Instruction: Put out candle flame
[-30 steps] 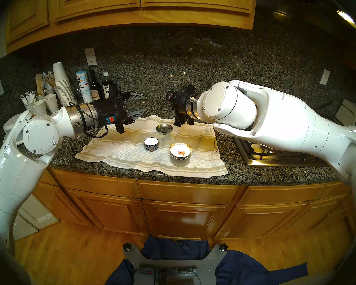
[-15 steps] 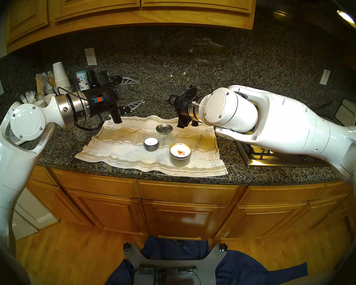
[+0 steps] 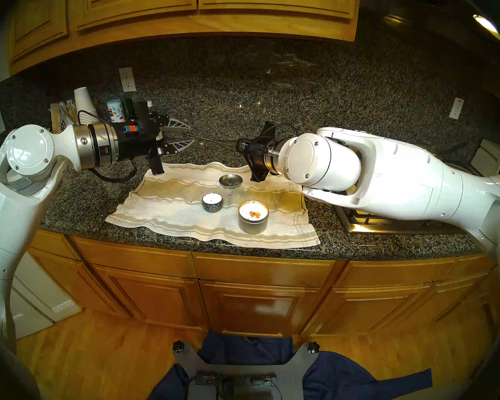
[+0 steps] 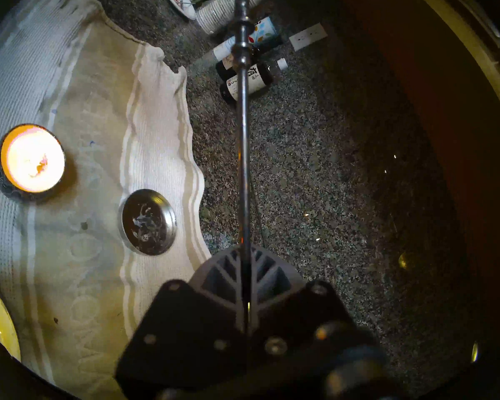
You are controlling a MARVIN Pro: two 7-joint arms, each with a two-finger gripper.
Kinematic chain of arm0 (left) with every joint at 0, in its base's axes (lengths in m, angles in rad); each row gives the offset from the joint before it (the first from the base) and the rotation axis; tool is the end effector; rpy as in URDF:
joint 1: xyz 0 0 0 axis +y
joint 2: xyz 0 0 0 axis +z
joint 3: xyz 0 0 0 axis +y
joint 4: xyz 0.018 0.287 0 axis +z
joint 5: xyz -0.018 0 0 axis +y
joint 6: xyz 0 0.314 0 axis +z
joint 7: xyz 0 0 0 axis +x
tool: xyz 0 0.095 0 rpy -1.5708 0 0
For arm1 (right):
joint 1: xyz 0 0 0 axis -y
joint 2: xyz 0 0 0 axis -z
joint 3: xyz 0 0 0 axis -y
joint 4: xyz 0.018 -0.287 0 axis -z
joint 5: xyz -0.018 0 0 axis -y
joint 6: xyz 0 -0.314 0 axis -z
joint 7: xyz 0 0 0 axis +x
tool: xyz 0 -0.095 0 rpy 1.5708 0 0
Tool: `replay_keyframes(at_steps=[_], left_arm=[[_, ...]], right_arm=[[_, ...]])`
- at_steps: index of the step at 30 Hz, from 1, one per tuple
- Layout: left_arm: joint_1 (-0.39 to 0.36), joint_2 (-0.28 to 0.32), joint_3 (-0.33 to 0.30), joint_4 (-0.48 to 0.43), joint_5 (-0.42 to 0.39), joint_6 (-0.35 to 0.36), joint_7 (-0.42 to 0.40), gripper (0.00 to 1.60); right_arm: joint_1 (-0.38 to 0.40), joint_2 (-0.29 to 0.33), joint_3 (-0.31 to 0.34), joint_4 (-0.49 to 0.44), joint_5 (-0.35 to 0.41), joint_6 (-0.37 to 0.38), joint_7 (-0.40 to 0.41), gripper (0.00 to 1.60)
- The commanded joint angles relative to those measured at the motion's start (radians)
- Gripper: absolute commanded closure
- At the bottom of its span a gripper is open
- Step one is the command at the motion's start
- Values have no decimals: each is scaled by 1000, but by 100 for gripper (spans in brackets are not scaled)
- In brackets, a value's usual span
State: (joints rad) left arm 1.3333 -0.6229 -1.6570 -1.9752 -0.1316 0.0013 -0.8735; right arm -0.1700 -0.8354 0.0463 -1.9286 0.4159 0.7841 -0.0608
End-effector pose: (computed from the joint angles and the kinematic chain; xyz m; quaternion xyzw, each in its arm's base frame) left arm 0.3885 0.0960 -0.0281 -0.4782 0.6177 -0.6198 0.0751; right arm 0.4348 0.1454 -0.0777 0.5584 0.5965 0.5397 0.2028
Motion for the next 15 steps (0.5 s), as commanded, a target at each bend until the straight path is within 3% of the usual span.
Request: replay_keyframes(at_steps=[1,8,15], left_arm=[[-91,5,19,-3,52,-12,34,53],[-123,0,61,12,117,-21,54,57],[-152,3,108,36,183,-31,62,81]], right_arm=[[56,-10,19,-4,-41,-9,-12,160],[64,-10,5,-9,-52,-10,-5,160],[69,-8,-2,-15,-55,-14,0,160]])
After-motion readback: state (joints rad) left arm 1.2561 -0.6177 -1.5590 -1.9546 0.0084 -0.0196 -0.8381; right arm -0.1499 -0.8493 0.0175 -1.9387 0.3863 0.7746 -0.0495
